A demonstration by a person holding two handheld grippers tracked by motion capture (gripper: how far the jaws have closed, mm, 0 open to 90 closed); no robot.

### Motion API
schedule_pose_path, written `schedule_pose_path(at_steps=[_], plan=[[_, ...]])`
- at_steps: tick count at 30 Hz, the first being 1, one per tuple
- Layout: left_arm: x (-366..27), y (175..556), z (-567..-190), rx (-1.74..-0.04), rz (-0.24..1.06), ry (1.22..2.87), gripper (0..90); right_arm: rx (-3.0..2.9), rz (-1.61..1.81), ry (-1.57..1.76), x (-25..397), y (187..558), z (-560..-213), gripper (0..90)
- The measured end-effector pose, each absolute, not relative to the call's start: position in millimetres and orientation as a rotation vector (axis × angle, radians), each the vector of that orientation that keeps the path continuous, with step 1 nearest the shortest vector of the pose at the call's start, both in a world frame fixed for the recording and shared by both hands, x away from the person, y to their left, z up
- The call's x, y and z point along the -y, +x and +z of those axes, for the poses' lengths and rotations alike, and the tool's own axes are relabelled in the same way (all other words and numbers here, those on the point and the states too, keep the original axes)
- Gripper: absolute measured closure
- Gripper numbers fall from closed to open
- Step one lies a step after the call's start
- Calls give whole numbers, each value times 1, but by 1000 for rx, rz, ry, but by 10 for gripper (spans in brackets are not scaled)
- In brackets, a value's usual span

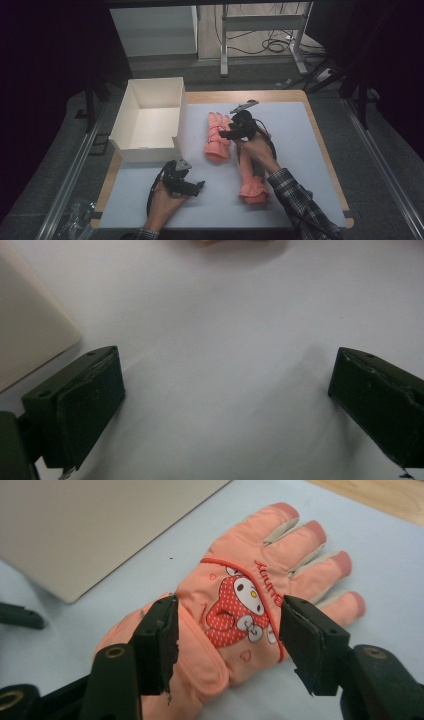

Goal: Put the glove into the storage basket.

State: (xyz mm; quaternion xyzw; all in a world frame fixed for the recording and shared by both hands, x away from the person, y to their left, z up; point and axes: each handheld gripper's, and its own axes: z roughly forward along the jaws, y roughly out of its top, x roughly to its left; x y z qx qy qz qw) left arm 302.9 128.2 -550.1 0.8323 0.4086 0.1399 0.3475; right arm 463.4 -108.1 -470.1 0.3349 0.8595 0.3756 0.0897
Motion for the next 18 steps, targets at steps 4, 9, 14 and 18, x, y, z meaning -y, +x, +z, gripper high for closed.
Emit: schedule_pose_path(at_steps=[4, 9, 14, 18], plan=[[-128, 303, -550, -1060, 362, 2160, 14, -2559, 1074, 1022, 96, 471, -478, 376], [-128, 303, -550, -1061, 360, 2158, 14, -2551, 1001, 1024, 83, 479, -483, 369], [-128, 303, -550, -1061, 360, 2157, 14, -2574, 885, 1019, 72, 487, -490, 414], [-128, 303, -550, -1061, 360, 2157, 14, -2598, 837, 1024, 66, 491, -496, 514]])
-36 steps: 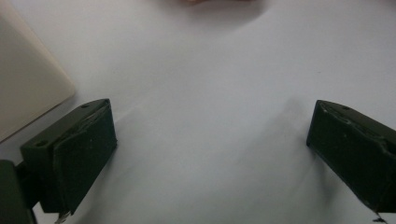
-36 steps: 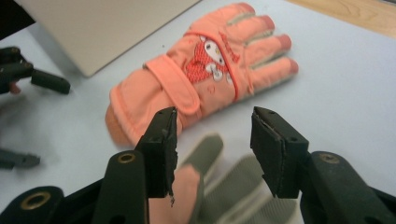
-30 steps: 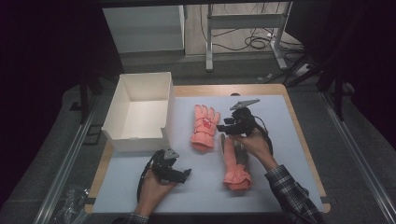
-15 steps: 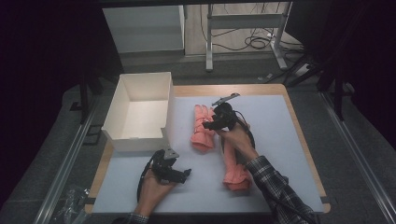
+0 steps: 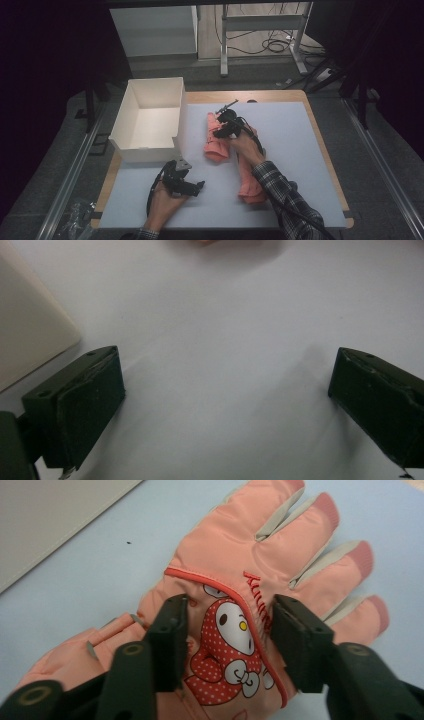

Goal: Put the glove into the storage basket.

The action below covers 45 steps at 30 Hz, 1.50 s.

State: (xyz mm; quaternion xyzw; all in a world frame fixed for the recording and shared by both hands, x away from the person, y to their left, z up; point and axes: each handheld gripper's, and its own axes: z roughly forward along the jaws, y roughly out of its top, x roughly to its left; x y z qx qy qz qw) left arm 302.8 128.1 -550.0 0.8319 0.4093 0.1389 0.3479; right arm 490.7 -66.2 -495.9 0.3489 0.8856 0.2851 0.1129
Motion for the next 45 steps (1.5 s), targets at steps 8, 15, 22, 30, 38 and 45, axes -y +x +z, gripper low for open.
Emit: schedule_pose_path(at_steps=[8, 15, 22, 30, 38, 45], plan=[[-128, 303, -550, -1062, 361, 2157, 14, -2618, 852, 1039, 69, 490, -496, 822], [-128, 303, -550, -1061, 360, 2158, 14, -2606, 887, 1061, 73, 489, -493, 853], [-128, 303, -550, -1061, 361, 2160, 14, -2600, 923, 1054, 77, 484, -484, 860], [-128, 303, -550, -1060, 361, 2160, 14, -2602, 1022, 1053, 86, 476, -466, 861], [-128, 303, -550, -1059, 363, 2161, 14, -2625, 1085, 1009, 90, 466, -445, 860], [-128, 303, -550, -1059, 363, 2160, 15, -2653, 1134, 958, 90, 453, -429, 859]])
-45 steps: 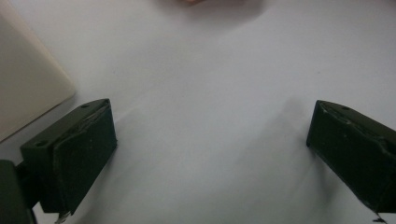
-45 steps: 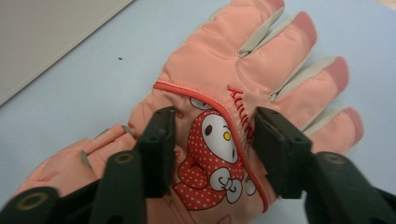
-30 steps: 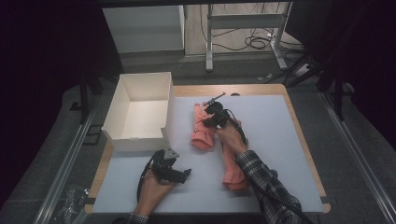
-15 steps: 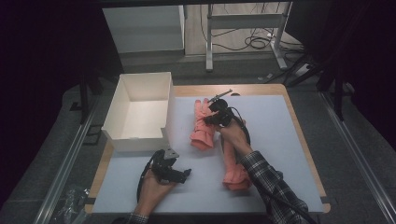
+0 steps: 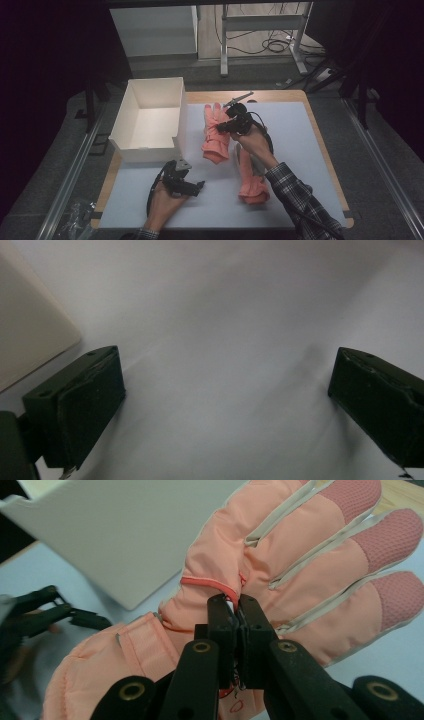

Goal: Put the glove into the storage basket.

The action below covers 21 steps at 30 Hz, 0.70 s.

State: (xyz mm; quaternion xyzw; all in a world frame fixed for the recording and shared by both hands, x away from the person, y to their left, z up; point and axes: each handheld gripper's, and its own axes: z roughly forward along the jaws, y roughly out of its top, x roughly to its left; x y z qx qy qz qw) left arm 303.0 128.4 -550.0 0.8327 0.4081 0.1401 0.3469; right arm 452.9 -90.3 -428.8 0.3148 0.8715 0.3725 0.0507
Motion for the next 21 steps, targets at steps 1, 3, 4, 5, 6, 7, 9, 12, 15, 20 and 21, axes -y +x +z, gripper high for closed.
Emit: schedule_pose_path(at_steps=[1, 3, 4, 5, 6, 7, 9, 12, 15, 20, 21], plan=[[-128, 303, -550, -1058, 365, 2160, 16, -2657, 1145, 951, 91, 450, -426, 860], [-129, 303, -550, -1056, 365, 2162, 16, -2662, 1163, 945, 91, 446, -421, 860], [-128, 303, -550, -1058, 365, 2159, 16, -2664, 1168, 943, 92, 444, -419, 859], [-128, 303, -550, -1059, 366, 2157, 16, -2668, 1180, 933, 93, 442, -416, 860], [-128, 303, -550, -1059, 366, 2157, 16, -2671, 1183, 930, 93, 440, -415, 860], [-128, 303, -550, -1059, 366, 2156, 16, -2674, 1188, 924, 94, 437, -413, 860], [-129, 303, -550, -1061, 365, 2155, 18, -2679, 1202, 907, 97, 432, -409, 860], [-129, 303, -550, -1062, 366, 2156, 19, -2684, 1221, 903, 103, 426, -405, 860], [-128, 303, -550, -1062, 366, 2156, 19, -2687, 1235, 910, 111, 420, -401, 860], [-128, 303, -550, -1063, 366, 2156, 19, -2671, 1230, 915, 127, 409, -393, 859], [-129, 303, -550, -1062, 366, 2156, 19, -2667, 1230, 915, 130, 407, -392, 859]])
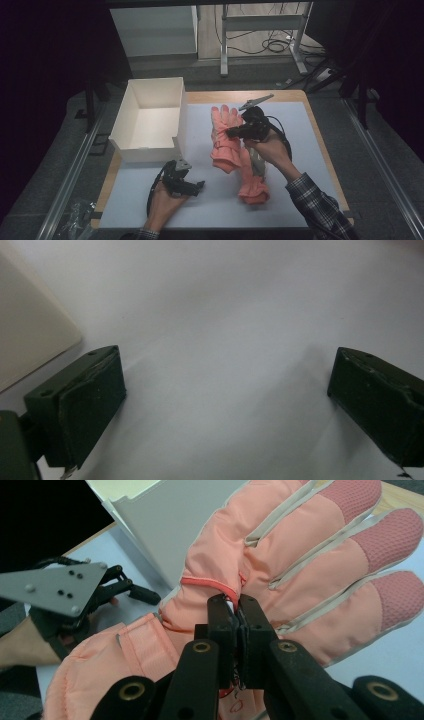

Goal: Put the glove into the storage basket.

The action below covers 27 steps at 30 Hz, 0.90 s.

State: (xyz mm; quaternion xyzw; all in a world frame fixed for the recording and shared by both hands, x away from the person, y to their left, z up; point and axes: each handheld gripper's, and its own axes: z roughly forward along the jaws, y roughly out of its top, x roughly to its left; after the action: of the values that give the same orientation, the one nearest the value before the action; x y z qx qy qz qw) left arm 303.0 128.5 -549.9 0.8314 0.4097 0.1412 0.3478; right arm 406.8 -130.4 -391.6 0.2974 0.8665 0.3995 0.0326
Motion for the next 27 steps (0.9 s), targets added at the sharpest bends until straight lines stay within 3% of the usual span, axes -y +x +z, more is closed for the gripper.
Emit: schedule_pose_path(at_steps=[10, 27], plan=[[-129, 303, -550, -1066, 369, 2153, 26, -2649, 1215, 921, 167, 382, -386, 860], [-128, 303, -550, -1069, 373, 2151, 24, -2671, 1140, 952, 212, 349, -420, 859]])
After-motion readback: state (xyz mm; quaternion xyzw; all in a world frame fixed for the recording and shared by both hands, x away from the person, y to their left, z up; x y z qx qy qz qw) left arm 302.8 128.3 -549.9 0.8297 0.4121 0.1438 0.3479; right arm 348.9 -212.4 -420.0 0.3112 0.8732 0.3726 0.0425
